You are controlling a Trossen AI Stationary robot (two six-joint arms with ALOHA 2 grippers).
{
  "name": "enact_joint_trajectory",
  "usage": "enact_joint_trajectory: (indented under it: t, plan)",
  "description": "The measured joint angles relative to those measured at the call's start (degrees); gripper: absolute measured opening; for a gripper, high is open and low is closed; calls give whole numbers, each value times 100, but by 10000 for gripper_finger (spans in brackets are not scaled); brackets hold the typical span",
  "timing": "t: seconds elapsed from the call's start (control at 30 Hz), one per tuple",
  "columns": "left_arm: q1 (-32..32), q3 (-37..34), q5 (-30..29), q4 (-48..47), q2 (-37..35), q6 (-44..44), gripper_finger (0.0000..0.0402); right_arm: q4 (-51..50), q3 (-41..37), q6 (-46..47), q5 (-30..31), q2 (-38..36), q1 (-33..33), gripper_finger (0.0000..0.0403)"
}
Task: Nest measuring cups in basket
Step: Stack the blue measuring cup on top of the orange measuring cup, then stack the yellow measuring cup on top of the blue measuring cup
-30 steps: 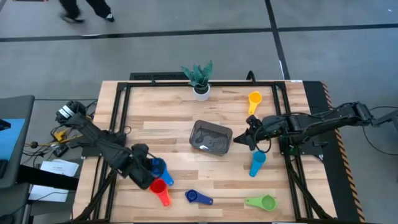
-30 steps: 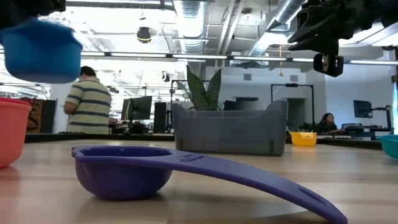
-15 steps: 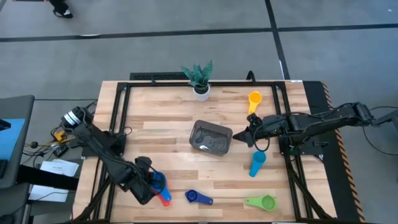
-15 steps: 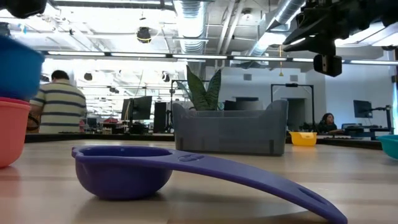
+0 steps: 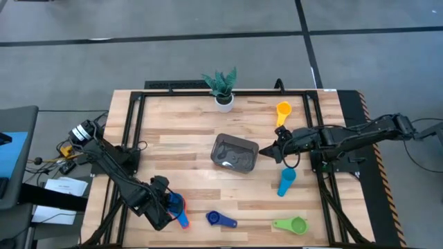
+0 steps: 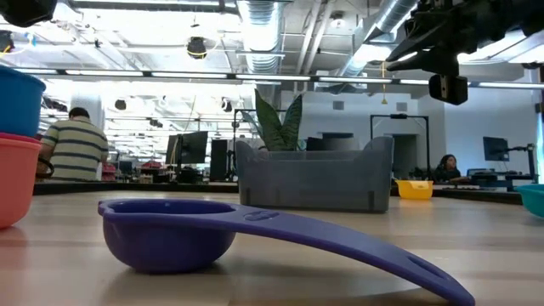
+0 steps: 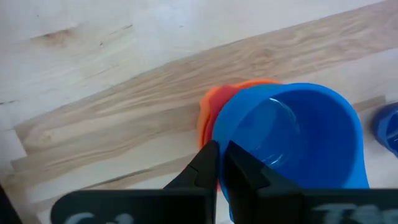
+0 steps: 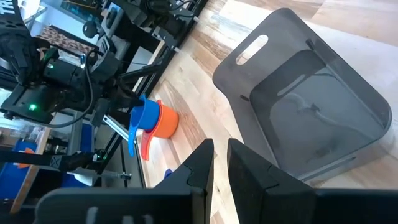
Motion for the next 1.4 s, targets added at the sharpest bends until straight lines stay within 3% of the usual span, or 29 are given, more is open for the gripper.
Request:
enact_joint_trajectory:
  t: [0.37,0.57,0.7,0.9,1.17,1.4]
  plan:
    - [2,0,151,-50,-2,-17,97,-4,-2,-10,-2,0,-7,71]
    - [2,34,178,67,-136,-28,119,-45,-2,-20,133,0,-7,71]
    - [-100,319,51,-137,-164,52,119,-39,-2,-20,144,45,-17,71]
    - [-510,472,-686,-86,-173,124,103,28,-7,-292,101,154,0,71]
    - [-1045,472,-671,156,-142,-24,70,494,-7,-466,81,162,4,71]
    - [-1099,472,-676,169,-141,-72,46,615,-7,-513,83,162,4,71]
